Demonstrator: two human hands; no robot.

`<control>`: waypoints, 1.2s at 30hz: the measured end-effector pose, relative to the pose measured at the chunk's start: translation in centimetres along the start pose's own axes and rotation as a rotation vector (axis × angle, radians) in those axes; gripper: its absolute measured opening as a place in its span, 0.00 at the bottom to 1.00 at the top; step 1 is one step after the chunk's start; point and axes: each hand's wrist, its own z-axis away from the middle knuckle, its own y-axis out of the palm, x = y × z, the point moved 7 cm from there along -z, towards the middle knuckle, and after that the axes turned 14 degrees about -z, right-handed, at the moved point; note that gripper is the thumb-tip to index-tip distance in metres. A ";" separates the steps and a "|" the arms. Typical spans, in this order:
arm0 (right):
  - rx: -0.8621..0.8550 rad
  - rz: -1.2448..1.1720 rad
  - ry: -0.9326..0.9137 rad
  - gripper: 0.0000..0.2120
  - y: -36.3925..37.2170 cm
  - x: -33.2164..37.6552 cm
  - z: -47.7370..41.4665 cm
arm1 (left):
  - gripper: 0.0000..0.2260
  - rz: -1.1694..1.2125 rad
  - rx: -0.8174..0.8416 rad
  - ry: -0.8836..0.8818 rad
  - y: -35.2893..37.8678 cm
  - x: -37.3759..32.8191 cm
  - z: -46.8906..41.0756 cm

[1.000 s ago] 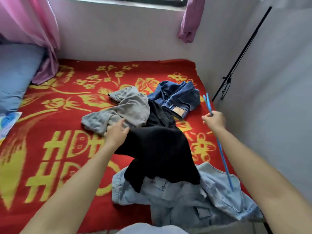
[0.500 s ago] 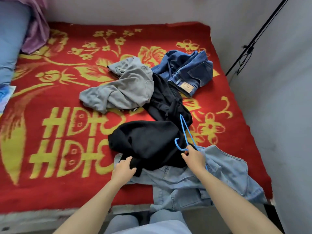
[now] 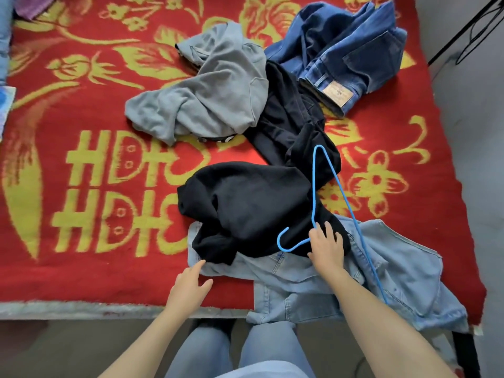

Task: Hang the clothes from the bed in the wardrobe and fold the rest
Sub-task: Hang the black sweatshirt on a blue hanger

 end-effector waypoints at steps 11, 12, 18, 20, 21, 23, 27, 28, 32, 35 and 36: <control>-0.173 -0.265 -0.130 0.18 -3.9 0.6 -1.5 | 0.24 0.065 -0.034 0.005 -0.2 -0.7 -0.6; -0.149 -0.295 -0.088 0.13 -3.6 0.2 -1.7 | 0.24 0.064 -0.036 0.008 -0.2 -1.0 -0.6; -0.202 -0.814 0.017 0.10 -8.3 -0.4 0.3 | 0.31 0.021 -0.086 0.125 -1.2 -4.5 -0.8; -0.261 -0.957 -0.059 0.17 -12.6 0.4 2.1 | 0.38 0.001 -0.107 0.186 -1.9 -6.4 -0.3; -0.280 -1.007 -0.122 0.20 -14.9 1.3 3.2 | 0.42 -0.023 -0.117 0.209 -2.2 -7.4 -0.1; -0.291 -1.087 -0.269 0.23 -19.7 3.5 5.4 | 0.47 -0.082 -0.178 0.267 -3.6 -9.7 0.6; -0.368 -1.152 -0.477 0.24 -28.9 7.9 9.4 | 0.48 0.036 -0.396 0.445 -8.3 -13.7 2.8; -0.382 -1.169 -0.517 0.23 -31.1 8.9 10.5 | 0.46 0.119 -0.451 0.477 -9.9 -14.2 3.6; -0.414 -1.249 -0.617 0.22 -36.7 11.3 13.3 | 0.10 0.455 -0.574 0.599 -15.1 -14.3 5.9; -0.443 -1.337 -0.659 0.22 -39.4 11.7 14.9 | 0.10 0.683 -0.549 0.654 -19.4 -13.2 7.0; -0.453 -1.383 -0.659 0.22 -40.2 11.4 15.3 | 0.10 0.767 -0.534 0.659 -21.0 -12.5 7.4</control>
